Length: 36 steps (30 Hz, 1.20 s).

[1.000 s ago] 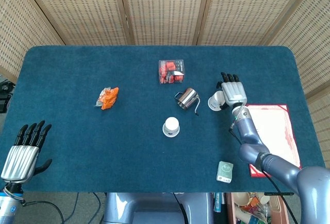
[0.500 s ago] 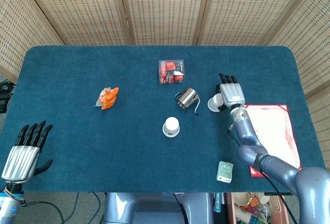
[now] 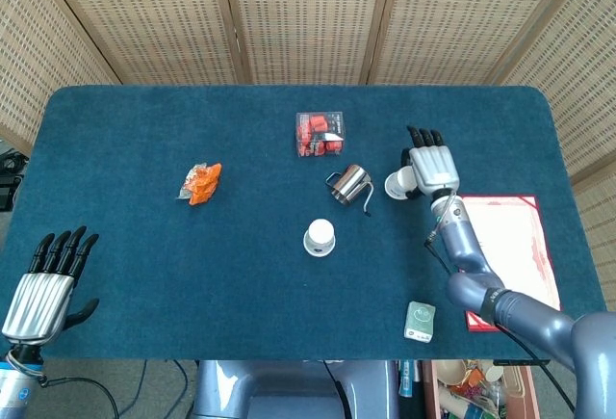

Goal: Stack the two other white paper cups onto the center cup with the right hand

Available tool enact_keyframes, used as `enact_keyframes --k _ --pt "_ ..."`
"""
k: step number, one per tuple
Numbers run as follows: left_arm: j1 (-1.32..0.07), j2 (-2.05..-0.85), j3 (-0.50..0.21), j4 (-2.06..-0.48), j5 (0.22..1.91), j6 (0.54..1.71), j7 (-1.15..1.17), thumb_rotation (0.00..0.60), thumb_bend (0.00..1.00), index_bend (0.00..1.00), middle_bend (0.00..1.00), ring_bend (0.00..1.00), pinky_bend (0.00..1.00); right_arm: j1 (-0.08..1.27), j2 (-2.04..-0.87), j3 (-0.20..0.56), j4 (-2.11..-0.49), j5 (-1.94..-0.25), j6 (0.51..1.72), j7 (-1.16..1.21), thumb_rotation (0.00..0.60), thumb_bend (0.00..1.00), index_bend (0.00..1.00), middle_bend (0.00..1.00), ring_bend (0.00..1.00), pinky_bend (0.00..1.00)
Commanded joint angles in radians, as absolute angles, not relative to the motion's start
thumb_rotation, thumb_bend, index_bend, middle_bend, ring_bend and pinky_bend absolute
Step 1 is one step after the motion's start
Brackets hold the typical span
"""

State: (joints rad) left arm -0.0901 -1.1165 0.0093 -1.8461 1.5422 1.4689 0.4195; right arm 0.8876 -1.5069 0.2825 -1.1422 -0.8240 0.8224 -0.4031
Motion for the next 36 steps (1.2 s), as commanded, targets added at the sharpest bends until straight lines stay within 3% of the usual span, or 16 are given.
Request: enact_keyframes --k 1,9,19,36 --pt "-0.089 -1.115 0.012 -1.849 1.548 1.471 0.421 0.6 0.24 0.0 0.0 0.0 0.0 0.855 -1.367 0.309 -1.379 -0.844 0.934 -0.452 0.6 0.07 0.51 0.05 0.0 0.0" --pt "-0.088 -1.114 0.014 -1.847 1.546 1.466 0.411 0.6 0.24 0.0 0.0 0.0 0.0 0.792 -1.206 0.308 -1.728 -0.918 1.07 -0.486 0.6 0.07 0.51 0.04 0.0 0.0" --pt "-0.093 -1.115 0.014 -1.845 1.536 1.45 0.406 0.6 0.24 0.0 0.0 0.0 0.0 0.718 -1.135 0.249 -1.98 -1.057 1.179 -0.506 0.6 0.07 0.51 0.04 0.0 0.0" --pt "-0.093 -1.112 0.016 -1.853 1.547 1.453 0.406 0.6 0.24 0.0 0.0 0.0 0.0 0.761 -1.33 0.206 -1.935 -1.053 1.162 -0.58 0.6 0.07 0.51 0.04 0.0 0.0"
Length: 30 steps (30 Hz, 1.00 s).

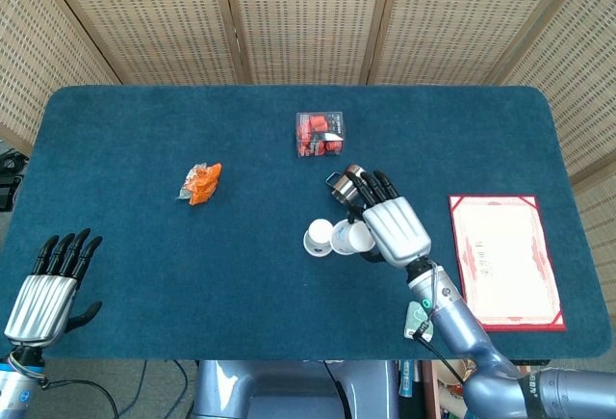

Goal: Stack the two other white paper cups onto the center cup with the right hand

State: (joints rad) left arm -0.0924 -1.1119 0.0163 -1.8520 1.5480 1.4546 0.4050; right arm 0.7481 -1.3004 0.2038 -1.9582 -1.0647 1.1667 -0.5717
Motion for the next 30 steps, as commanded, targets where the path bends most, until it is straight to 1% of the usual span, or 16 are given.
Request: enact_keyframes --k 1,9,30 --pt "-0.093 -1.111 0.016 -1.853 1.546 1.453 0.405 0.6 0.24 0.0 0.0 0.0 0.0 0.765 -1.341 0.207 -1.926 -1.048 1.158 -0.581 0.6 0.07 0.51 0.04 0.0 0.0" --pt "-0.093 -1.108 0.014 -1.852 1.54 1.452 0.398 0.6 0.24 0.0 0.0 0.0 0.0 0.792 -1.408 0.217 -1.853 -1.019 1.142 -0.587 0.6 0.07 0.51 0.04 0.0 0.0" --pt "-0.097 -1.104 0.007 -1.847 1.516 1.443 0.386 0.6 0.24 0.0 0.0 0.0 0.0 0.857 -1.493 0.246 -1.751 -0.973 1.089 -0.585 0.6 0.07 0.51 0.04 0.0 0.0"
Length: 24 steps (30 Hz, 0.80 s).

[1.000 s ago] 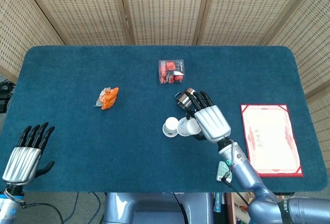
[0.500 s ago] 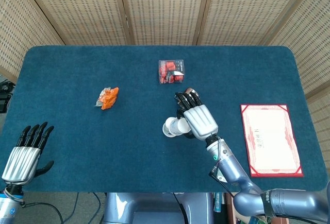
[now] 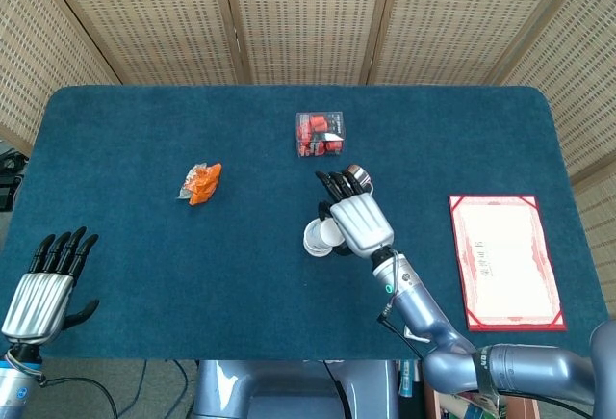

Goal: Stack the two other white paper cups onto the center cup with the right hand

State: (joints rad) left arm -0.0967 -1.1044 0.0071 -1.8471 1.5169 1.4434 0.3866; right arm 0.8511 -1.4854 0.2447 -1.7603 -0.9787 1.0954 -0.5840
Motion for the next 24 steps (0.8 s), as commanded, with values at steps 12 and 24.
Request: enact_keyframes --k 12,24 --pt "-0.103 -1.108 0.01 -1.844 1.512 1.429 0.385 0.6 0.24 0.0 0.0 0.0 0.0 0.915 -1.584 0.255 -1.613 -0.939 1.049 -0.598 0.6 0.07 0.51 0.04 0.0 0.0" --pt "-0.104 -1.108 0.008 -1.841 1.507 1.429 0.376 0.6 0.24 0.0 0.0 0.0 0.0 0.921 -1.584 0.238 -1.605 -0.901 1.044 -0.633 0.6 0.07 0.29 0.0 0.0 0.0"
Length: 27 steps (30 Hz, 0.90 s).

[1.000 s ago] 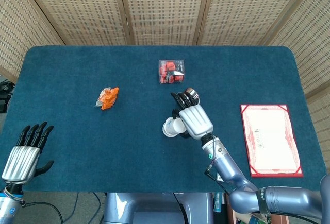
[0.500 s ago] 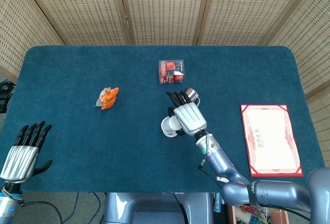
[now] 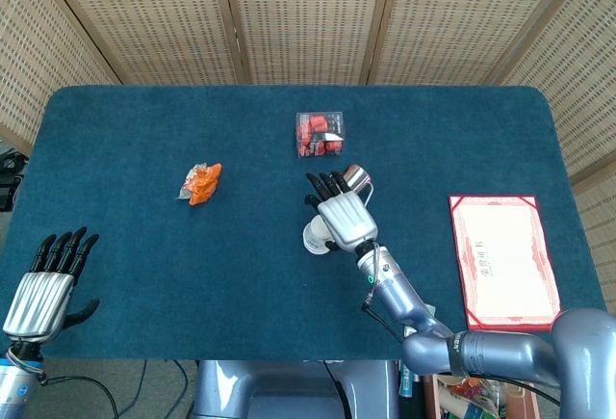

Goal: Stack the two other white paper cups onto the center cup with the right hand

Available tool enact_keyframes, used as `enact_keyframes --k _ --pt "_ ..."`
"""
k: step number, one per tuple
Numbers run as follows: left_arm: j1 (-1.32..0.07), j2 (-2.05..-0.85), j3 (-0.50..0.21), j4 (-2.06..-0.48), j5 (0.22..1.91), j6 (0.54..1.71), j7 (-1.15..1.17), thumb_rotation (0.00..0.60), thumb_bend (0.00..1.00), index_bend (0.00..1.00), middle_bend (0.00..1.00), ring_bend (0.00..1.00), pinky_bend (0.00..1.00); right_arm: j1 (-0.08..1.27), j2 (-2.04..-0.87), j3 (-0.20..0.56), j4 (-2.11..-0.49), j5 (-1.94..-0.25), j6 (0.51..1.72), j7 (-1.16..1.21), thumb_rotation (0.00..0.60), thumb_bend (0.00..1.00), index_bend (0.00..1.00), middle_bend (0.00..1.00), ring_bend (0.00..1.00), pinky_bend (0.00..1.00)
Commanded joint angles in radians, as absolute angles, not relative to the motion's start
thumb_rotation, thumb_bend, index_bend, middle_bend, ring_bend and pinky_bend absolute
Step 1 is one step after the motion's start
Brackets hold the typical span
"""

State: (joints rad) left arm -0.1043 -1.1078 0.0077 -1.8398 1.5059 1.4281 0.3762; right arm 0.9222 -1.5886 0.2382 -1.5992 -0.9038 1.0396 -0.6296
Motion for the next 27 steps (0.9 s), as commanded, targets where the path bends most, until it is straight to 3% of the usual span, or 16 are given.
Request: enact_keyframes --k 1,10,13,15,18,21,27 --pt "-0.104 -1.108 0.008 -1.842 1.509 1.43 0.377 0.6 0.24 0.0 0.0 0.0 0.0 0.92 -1.58 0.239 -1.61 -0.901 1.047 -0.633 0.6 0.07 0.29 0.0 0.0 0.0" --pt "-0.1 -1.104 0.009 -1.843 1.513 1.439 0.373 0.6 0.24 0.0 0.0 0.0 0.0 0.863 -1.488 0.22 -1.711 -0.943 1.121 -0.623 0.6 0.07 0.28 0.0 0.0 0.0" --pt "-0.098 -1.102 0.008 -1.843 1.514 1.445 0.367 0.6 0.24 0.0 0.0 0.0 0.0 0.791 -1.402 0.175 -1.781 -1.026 1.18 -0.574 0.6 0.07 0.23 0.0 0.0 0.0" --pt "-0.093 -1.098 0.004 -1.845 1.513 1.458 0.361 0.6 0.24 0.0 0.0 0.0 0.0 0.663 -1.307 0.09 -1.822 -1.173 1.311 -0.474 0.6 0.07 0.2 0.0 0.0 0.0" --pt "-0.09 -1.098 0.004 -1.844 1.515 1.464 0.36 0.6 0.24 0.0 0.0 0.0 0.0 0.57 -1.259 0.022 -1.786 -1.301 1.396 -0.35 0.6 0.07 0.15 0.0 0.0 0.0" --pt "-0.088 -1.099 0.005 -1.845 1.518 1.469 0.364 0.6 0.24 0.0 0.0 0.0 0.0 0.491 -1.233 -0.024 -1.732 -1.361 1.461 -0.26 0.6 0.06 0.02 0.0 0.0 0.0" --pt "-0.083 -1.104 0.012 -1.854 1.546 1.483 0.38 0.6 0.24 0.0 0.0 0.0 0.0 0.35 -1.225 -0.078 -1.603 -1.445 1.59 -0.131 0.6 0.06 0.0 0.0 0.0 0.0"
